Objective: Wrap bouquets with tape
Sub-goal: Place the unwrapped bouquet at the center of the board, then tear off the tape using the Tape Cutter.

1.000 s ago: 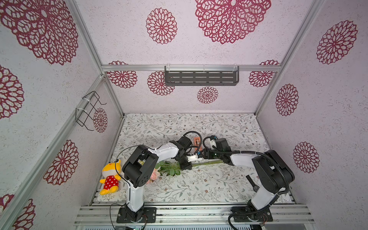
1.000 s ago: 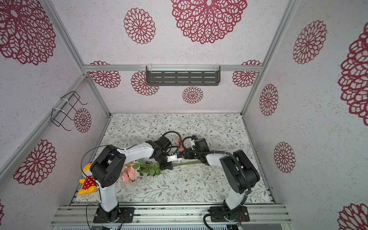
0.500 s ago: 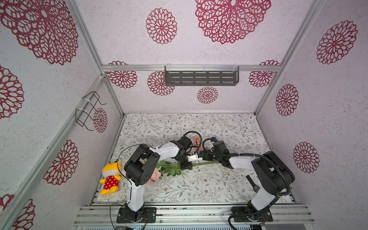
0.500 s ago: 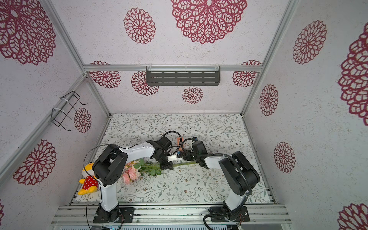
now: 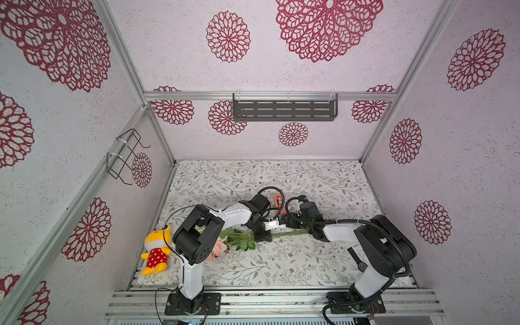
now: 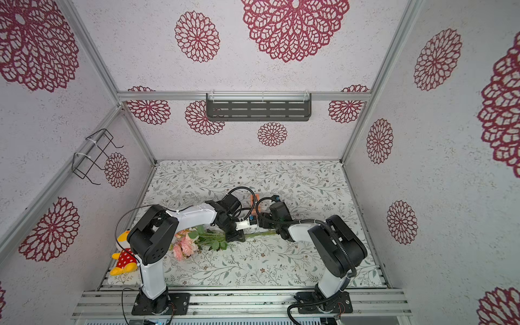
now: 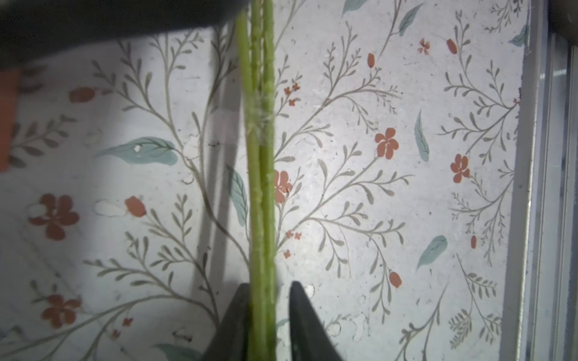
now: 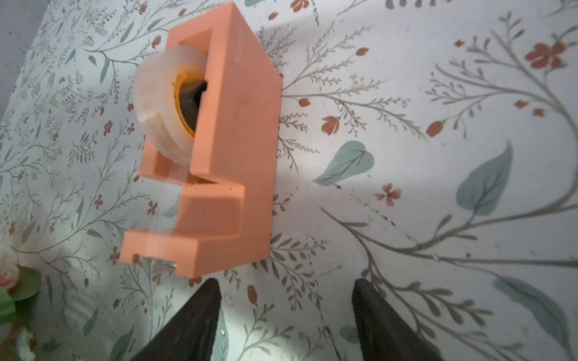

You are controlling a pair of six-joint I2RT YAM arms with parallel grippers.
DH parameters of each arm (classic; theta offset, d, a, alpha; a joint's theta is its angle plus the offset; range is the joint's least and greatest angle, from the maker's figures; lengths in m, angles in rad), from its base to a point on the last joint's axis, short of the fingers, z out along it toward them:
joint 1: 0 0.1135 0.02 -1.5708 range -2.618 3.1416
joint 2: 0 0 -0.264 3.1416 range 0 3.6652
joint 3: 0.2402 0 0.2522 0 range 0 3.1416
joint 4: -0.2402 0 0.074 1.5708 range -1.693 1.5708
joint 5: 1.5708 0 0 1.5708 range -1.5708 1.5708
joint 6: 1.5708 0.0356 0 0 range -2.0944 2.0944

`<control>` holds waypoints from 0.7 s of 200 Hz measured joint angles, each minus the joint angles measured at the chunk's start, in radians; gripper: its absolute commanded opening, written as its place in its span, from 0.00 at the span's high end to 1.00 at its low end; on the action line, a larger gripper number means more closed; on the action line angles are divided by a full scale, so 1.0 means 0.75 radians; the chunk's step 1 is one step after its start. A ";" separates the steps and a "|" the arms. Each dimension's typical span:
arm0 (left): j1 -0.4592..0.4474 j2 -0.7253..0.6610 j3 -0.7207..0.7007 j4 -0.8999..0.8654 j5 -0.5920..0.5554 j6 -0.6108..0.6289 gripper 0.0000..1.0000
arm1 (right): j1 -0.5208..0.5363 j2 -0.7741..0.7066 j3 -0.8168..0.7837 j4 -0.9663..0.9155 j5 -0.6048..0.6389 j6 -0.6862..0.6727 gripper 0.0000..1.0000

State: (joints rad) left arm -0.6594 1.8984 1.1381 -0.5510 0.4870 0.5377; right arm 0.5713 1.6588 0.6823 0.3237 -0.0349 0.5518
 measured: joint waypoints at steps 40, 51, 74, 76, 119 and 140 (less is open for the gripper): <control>0.011 -0.092 -0.055 0.050 0.013 -0.021 0.02 | 0.000 -0.114 0.016 -0.190 0.052 -0.014 0.26; 0.011 -0.106 -0.055 0.055 0.013 -0.032 0.02 | -0.001 -0.140 0.031 -0.221 0.066 -0.018 0.26; 0.014 -0.169 -0.059 0.057 0.010 -0.064 0.02 | -0.002 -0.209 0.036 -0.241 0.078 -0.026 0.25; 0.015 -0.176 -0.060 0.058 0.010 -0.068 0.02 | -0.002 -0.217 0.036 -0.242 0.077 -0.026 0.25; 0.104 -0.397 -0.080 0.312 -0.148 -0.359 0.02 | 0.004 -0.293 -0.057 -0.071 -0.001 0.029 0.26; 0.206 -0.285 0.107 0.378 -0.228 -0.560 0.02 | 0.018 -0.263 -0.124 0.017 -0.035 0.078 0.34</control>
State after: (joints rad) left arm -0.5049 1.6848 1.2186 -0.2672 0.3157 0.1177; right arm 0.5850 1.4612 0.5892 0.3367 -0.0608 0.6106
